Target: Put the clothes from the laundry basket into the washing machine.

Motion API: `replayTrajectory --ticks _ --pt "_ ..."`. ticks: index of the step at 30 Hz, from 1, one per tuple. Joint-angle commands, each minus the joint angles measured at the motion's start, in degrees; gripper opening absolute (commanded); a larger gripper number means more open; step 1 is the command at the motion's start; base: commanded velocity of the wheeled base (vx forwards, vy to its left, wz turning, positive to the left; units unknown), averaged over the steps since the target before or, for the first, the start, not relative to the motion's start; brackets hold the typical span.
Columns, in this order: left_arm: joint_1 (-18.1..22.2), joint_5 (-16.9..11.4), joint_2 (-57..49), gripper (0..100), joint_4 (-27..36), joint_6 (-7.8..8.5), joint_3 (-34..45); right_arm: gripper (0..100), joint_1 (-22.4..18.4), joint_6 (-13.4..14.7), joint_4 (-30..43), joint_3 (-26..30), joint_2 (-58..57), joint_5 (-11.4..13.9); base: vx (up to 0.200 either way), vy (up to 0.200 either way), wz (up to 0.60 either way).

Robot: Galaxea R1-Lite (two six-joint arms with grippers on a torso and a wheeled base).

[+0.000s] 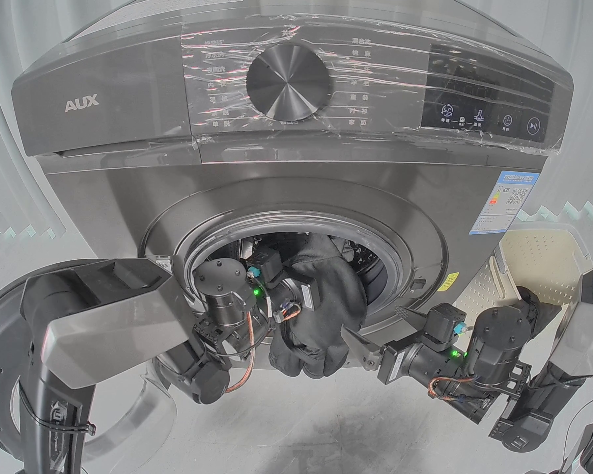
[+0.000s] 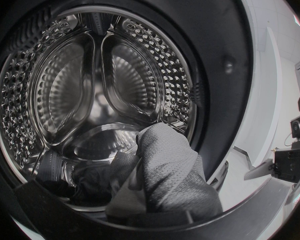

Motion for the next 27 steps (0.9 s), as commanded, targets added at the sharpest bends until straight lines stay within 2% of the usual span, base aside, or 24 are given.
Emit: replayTrajectory --ticks 1,5,7,8,11,16,18,23,27 --pt "1.34 0.03 4.90 0 1.28 0.12 -6.46 100 0.03 0.01 -0.04 0.03 0.19 -0.02 0.000 0.000 0.00" --pt "1.78 0.20 5.69 0 3.30 0.12 -9.36 100 0.03 0.01 -0.04 0.03 0.19 -0.02 0.000 0.000 0.00" --pt "1.95 3.28 7.71 0 5.94 0.30 -14.37 100 0.03 0.10 -0.04 0.12 0.27 -0.10 0.000 0.000 0.00" --pt "2.04 3.89 8.07 0 6.38 0.30 -15.33 100 -0.06 0.10 -0.04 0.12 0.36 -0.10 0.000 0.000 0.00" --pt "2.83 5.39 10.17 0 7.96 0.56 -19.55 100 -0.06 0.45 -0.04 0.03 0.98 -0.02 0.000 0.000 0.00" --pt "4.85 5.91 13.34 0 11.65 1.79 -25.97 100 -0.41 0.45 -0.04 0.03 1.15 -0.02 0.000 0.000 0.00" --pt "5.56 6.97 14.66 0 12.88 2.23 -28.78 100 -0.50 0.54 -0.04 0.03 1.15 -0.02 0.000 0.000 0.00" --pt "7.23 10.66 17.82 0 15.52 2.23 -37.74 100 -0.59 0.54 -0.13 0.03 1.77 -0.02 0.000 0.000 0.00" --pt "7.76 11.89 17.91 0 15.78 2.05 -39.50 100 -0.68 0.54 -0.13 0.03 1.94 -0.02 0.000 0.000 0.00"
